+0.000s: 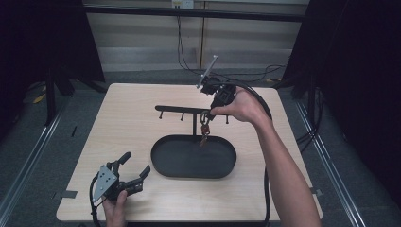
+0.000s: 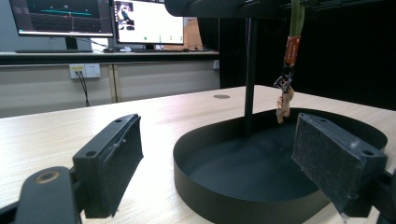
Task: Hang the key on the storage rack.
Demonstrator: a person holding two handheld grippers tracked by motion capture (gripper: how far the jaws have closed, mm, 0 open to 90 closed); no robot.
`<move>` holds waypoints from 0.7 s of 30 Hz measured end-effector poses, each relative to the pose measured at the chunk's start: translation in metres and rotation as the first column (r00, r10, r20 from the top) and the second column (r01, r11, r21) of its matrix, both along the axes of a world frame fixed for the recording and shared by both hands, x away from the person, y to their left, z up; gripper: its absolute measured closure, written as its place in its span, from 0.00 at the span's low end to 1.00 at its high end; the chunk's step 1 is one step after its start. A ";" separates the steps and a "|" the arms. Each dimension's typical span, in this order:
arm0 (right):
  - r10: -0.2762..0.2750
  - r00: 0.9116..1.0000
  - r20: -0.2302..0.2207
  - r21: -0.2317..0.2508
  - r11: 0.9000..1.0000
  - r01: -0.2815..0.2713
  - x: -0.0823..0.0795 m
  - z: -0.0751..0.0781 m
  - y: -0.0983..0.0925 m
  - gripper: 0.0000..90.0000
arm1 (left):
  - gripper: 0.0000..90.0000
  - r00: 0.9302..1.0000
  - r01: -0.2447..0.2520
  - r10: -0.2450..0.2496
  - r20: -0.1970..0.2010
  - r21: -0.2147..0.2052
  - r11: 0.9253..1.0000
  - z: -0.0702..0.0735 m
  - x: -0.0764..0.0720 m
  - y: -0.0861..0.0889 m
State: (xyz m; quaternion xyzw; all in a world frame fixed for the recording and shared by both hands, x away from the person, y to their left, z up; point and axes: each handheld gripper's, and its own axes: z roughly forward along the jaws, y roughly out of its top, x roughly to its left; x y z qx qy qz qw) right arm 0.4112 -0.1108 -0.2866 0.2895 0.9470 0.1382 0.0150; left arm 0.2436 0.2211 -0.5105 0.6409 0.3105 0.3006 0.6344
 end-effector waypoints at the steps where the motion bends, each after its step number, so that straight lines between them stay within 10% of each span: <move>1: -0.002 1.000 0.004 0.004 1.000 0.002 0.000 0.000 -0.002 0.90 | 0.17 1.000 0.000 0.000 0.000 0.000 1.000 0.000 0.000 0.000; 21: 0.014 1.000 0.008 0.085 0.996 -0.015 -0.022 -0.004 -0.017 0.73 | 0.17 1.000 0.001 -0.001 -0.002 0.006 1.000 0.000 0.000 0.000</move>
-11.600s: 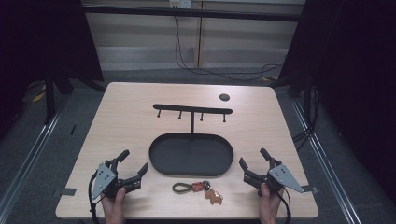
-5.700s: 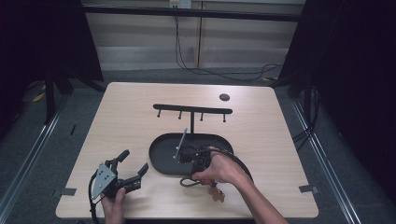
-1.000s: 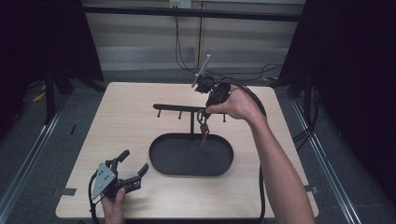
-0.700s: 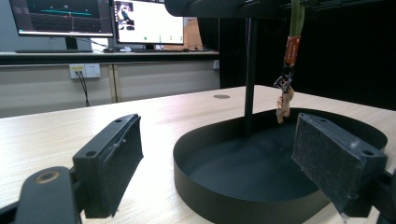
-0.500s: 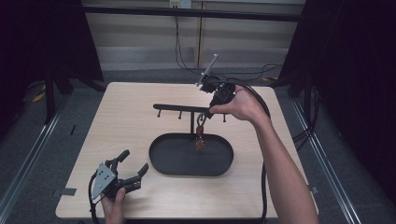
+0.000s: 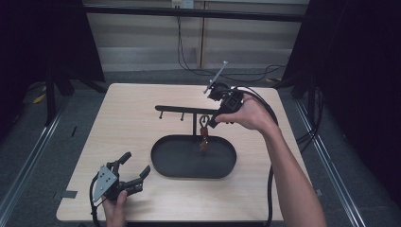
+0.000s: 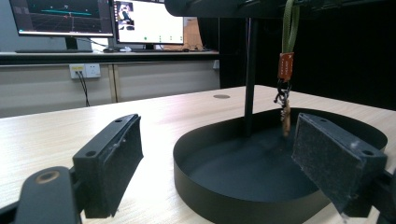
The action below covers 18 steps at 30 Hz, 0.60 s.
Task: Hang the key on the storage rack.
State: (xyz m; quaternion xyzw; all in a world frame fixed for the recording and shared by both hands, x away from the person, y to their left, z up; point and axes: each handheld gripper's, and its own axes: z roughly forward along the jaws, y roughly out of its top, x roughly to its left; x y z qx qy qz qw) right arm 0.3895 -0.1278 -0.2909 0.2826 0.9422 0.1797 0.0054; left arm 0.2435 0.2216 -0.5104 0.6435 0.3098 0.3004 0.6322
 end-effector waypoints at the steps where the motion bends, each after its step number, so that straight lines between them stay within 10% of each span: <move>1: 0.009 1.000 0.002 0.021 1.000 -0.009 -0.005 0.000 0.000 0.72 | 0.17 1.000 0.000 0.000 0.002 0.003 1.000 0.000 0.000 0.000; 12: 0.001 0.999 0.048 0.125 0.992 -0.007 -0.026 -0.006 -0.008 0.74 | 0.17 1.000 0.000 0.000 0.000 -0.004 1.000 0.000 0.000 0.000; 18: -0.029 0.995 0.095 0.239 0.971 0.006 -0.041 -0.022 -0.012 0.76 | 0.17 1.000 -0.001 0.001 0.000 -0.001 1.000 0.000 0.000 0.000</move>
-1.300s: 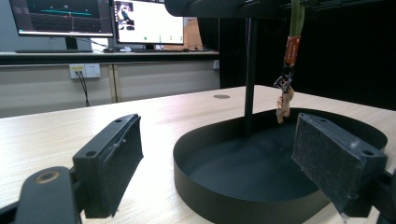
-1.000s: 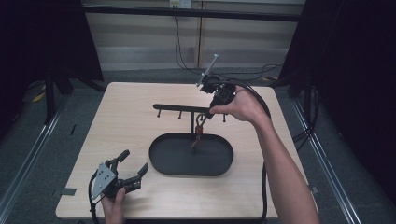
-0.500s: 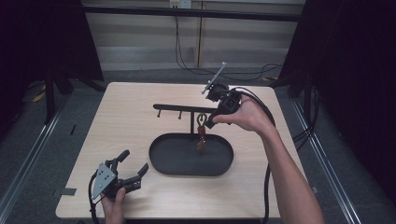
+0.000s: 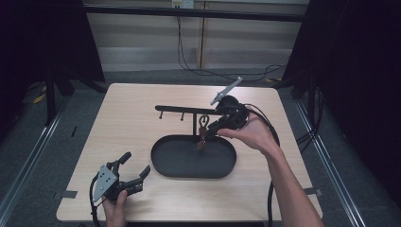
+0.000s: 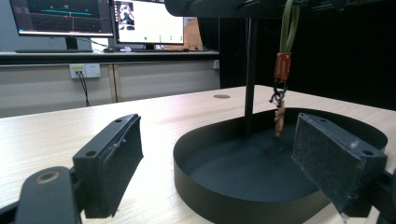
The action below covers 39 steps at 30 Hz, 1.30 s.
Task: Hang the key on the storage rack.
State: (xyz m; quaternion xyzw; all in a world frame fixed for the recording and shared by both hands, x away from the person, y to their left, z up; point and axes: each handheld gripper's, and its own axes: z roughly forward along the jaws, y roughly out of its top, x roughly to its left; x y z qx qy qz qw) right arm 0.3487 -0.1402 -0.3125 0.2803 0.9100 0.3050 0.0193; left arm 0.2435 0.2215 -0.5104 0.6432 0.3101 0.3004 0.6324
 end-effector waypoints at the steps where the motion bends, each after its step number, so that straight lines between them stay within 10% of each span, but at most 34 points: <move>1: 0.000 1.000 0.006 0.017 1.000 0.000 -0.001 -0.003 0.000 0.76 | 0.17 1.000 0.000 0.000 0.002 0.004 1.000 0.000 0.000 0.000; 13: -0.058 0.991 0.122 0.194 0.981 0.034 -0.027 -0.037 -0.001 0.73 | 0.17 1.000 0.000 0.000 0.000 -0.002 1.000 0.000 0.000 0.000; 26: -0.189 0.959 0.210 0.314 0.942 0.117 -0.052 -0.074 -0.017 0.60 | 0.17 1.000 0.000 0.000 0.001 0.002 1.000 0.000 0.000 0.000; 39: -0.349 0.908 0.232 0.449 0.866 0.219 -0.073 -0.130 -0.043 0.26 | 0.17 1.000 -0.002 0.002 0.001 0.001 1.000 0.000 0.000 0.000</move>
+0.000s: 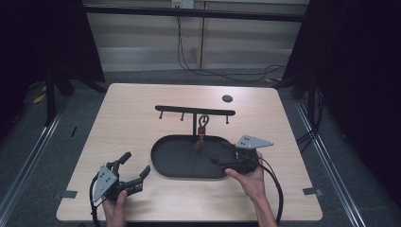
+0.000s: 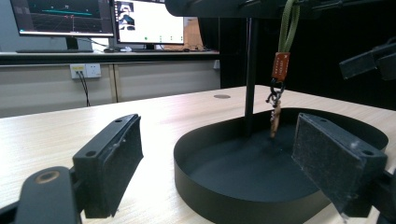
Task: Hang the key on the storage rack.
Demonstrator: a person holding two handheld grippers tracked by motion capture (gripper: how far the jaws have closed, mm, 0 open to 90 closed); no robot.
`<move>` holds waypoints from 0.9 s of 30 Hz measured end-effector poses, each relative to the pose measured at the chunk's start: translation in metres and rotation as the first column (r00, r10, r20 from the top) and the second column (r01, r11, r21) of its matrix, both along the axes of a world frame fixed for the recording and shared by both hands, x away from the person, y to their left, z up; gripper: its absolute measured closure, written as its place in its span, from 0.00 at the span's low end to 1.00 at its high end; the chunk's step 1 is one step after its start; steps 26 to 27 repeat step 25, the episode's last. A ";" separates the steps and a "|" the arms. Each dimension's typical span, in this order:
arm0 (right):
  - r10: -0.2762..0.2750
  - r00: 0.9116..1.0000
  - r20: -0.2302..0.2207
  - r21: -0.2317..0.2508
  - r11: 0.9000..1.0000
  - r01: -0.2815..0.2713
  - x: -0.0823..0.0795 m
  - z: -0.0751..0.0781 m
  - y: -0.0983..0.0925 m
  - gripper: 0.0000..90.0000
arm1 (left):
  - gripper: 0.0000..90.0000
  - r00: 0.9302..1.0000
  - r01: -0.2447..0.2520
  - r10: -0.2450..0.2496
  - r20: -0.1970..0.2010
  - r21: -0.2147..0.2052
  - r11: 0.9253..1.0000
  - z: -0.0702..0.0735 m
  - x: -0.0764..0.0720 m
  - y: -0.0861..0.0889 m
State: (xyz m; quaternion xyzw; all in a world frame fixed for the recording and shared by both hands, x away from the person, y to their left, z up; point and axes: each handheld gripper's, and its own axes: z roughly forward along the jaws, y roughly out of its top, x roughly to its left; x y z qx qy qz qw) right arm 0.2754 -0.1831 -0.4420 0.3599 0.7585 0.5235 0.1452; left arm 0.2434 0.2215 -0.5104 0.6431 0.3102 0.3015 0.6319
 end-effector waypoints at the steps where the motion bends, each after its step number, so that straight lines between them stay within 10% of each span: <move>1: -0.024 1.000 0.009 0.029 0.999 0.024 -0.003 -0.005 -0.003 0.21 | 0.17 1.000 0.000 0.000 0.000 0.000 1.000 0.000 0.000 0.000; 10: -0.232 0.966 0.112 0.070 0.972 0.226 -0.025 -0.039 -0.016 0.16 | 0.17 1.000 0.000 0.000 0.000 0.000 1.000 0.000 0.000 0.000; 19: -0.363 0.884 0.296 0.132 0.932 0.338 -0.046 -0.064 -0.023 0.15 | 0.17 1.000 -0.006 0.006 0.004 0.000 1.000 0.000 0.000 0.000; 27: -0.362 0.880 0.307 0.108 0.932 0.345 -0.045 -0.066 -0.019 0.15 | 0.17 1.000 -0.005 0.005 0.003 0.003 1.000 0.000 0.000 0.000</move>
